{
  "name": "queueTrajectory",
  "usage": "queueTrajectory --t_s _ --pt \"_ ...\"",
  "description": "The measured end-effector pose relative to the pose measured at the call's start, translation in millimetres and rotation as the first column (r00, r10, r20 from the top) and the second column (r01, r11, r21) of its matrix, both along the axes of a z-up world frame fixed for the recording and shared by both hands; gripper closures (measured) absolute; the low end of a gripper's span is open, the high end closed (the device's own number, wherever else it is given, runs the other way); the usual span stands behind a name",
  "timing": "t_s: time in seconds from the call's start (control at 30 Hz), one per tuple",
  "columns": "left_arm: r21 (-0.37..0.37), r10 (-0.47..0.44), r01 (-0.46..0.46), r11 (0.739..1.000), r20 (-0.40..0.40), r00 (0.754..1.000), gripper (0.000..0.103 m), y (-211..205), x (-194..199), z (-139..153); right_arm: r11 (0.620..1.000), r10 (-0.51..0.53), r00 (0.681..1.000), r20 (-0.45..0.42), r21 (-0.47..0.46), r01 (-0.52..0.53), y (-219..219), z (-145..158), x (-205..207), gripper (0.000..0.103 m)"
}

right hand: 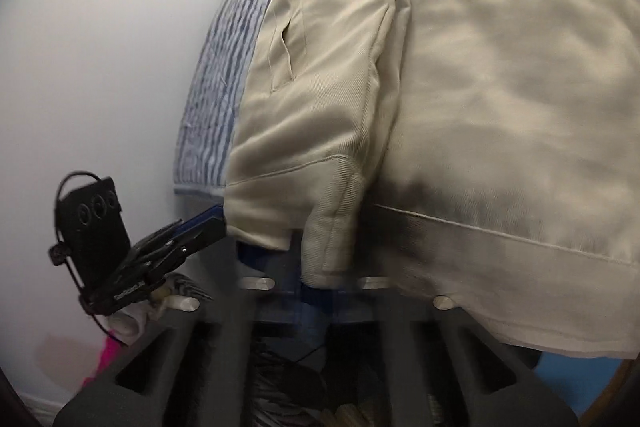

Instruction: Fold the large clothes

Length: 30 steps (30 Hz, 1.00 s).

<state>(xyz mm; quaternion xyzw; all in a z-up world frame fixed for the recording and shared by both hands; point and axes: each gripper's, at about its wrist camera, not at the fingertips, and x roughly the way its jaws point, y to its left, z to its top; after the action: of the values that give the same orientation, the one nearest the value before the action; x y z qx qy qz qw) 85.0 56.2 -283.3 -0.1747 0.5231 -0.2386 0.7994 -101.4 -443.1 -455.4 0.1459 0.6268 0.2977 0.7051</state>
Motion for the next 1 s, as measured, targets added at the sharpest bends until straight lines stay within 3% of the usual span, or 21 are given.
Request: queueTrajectory --t_s 0.07,0.13,0.23,0.43,0.63,0.7,0.77,0.83,0.93,1.0 --pt "0.004 -0.043 0.043 0.999 0.030 0.999 0.083 -14.2 -3.6 3.0 1.000 0.009 0.999 0.051 -0.022 -0.008 -0.9 16.6 2.0 0.096" --pt "0.055 -0.124 0.120 0.991 0.084 0.989 0.088 -38.5 -13.2 8.2 0.999 0.011 0.995 0.103 -0.047 -0.006 -3.6 34.4 4.5 0.096" --pt "0.083 -0.211 0.204 0.975 0.082 0.974 0.097 -62.7 -25.8 9.6 0.998 0.000 0.991 0.131 -0.054 0.007 -9.5 48.8 11.0 0.096" --pt "0.173 -0.162 0.133 0.976 0.168 0.972 0.097 -47.4 -42.0 32.2 1.000 0.004 0.994 0.113 -0.031 0.000 -10.6 45.8 13.2 0.096" --pt "0.154 -0.082 0.047 0.987 0.232 0.969 0.097 -18.1 -39.9 62.8 0.990 -0.055 0.997 -0.053 0.126 0.061 -10.8 13.9 0.2 0.095" --pt "0.174 -0.077 0.035 0.984 0.245 0.966 0.097 -19.5 -32.2 67.7 0.998 -0.019 0.995 -0.097 0.059 0.024 0.4 -7.7 -10.2 0.092" --pt "0.189 -0.091 0.043 0.981 0.252 0.963 0.097 -29.6 -23.9 69.3 0.999 0.026 0.997 -0.069 -0.035 -0.029 9.1 -16.0 -20.1 0.092" --pt "0.192 -0.112 0.064 0.979 0.247 0.963 0.097 -41.3 -16.2 63.9 0.997 0.046 0.999 -0.021 -0.053 -0.047 8.6 -10.1 -27.3 0.092" --pt "0.216 -0.146 0.100 0.971 0.206 0.968 0.097 -69.2 -3.4 42.6 0.995 0.048 0.994 0.101 -0.096 -0.038 -3.5 14.8 -35.6 0.092" --pt "0.280 -0.168 0.116 0.953 0.169 0.971 0.097 -85.4 4.5 19.9 0.993 0.026 0.986 0.166 -0.119 -0.006 -17.7 33.2 -37.6 0.091"
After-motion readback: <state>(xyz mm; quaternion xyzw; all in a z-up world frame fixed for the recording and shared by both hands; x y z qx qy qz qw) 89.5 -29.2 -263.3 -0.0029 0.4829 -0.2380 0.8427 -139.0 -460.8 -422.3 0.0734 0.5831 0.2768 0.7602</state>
